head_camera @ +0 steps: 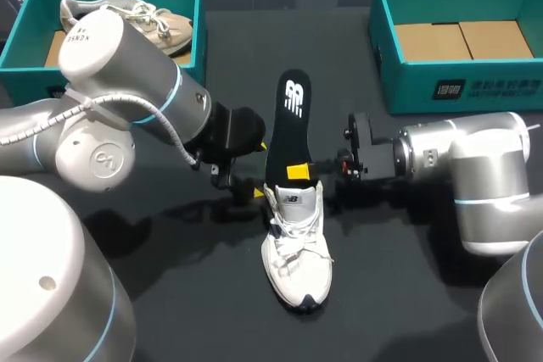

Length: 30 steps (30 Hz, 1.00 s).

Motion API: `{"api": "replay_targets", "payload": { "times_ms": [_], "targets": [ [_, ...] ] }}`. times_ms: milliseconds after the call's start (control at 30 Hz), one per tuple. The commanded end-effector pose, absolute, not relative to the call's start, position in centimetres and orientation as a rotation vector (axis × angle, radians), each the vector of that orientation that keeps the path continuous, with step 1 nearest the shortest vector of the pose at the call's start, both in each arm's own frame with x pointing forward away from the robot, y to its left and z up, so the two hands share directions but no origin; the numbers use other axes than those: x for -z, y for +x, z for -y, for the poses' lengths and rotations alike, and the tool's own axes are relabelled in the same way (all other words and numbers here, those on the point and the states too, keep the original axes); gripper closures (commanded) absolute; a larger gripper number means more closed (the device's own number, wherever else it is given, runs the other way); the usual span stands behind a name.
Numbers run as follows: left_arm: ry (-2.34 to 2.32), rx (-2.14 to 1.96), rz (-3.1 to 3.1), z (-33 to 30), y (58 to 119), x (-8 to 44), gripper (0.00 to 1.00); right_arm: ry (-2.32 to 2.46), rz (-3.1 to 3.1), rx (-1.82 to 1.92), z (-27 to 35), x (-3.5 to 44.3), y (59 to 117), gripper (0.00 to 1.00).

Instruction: Take the shoe out of the shoebox, open the shoe tongue, remove and reinsert the insole, then place the shoe into the shoebox

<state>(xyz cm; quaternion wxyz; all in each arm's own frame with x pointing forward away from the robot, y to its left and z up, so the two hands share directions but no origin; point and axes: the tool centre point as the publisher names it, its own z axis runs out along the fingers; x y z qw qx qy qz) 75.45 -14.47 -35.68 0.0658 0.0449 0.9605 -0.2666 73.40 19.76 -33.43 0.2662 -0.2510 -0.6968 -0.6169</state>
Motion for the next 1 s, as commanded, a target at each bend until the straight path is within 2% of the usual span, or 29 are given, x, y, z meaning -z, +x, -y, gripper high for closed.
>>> {"api": "replay_targets", "payload": {
  "times_ms": [33,100,167,267,467,1000],
  "targets": [
    [0.136,0.807,-2.895,14.4,75.4,35.7,0.00,-0.660,1.879,1.674,-20.0,33.8,73.0,1.00],
    [0.136,0.807,-2.895,14.4,75.4,35.7,0.00,-0.647,1.881,1.677,-20.2,33.5,73.1,0.97],
    [0.136,0.807,-2.895,14.4,75.4,35.7,0.00,-0.623,1.882,1.682,-20.3,33.1,73.2,0.78],
    [0.136,0.807,-2.895,14.4,75.4,35.7,0.00,-0.590,1.883,1.692,-20.3,32.6,73.4,0.75],
    [0.136,0.807,-2.895,14.4,75.4,35.7,0.00,-0.552,1.905,1.698,-20.4,31.7,73.7,0.71],
    [0.136,0.807,-2.895,14.4,75.4,35.7,0.00,-0.451,1.992,1.695,-20.9,28.9,75.7,0.72]
  ]
}}
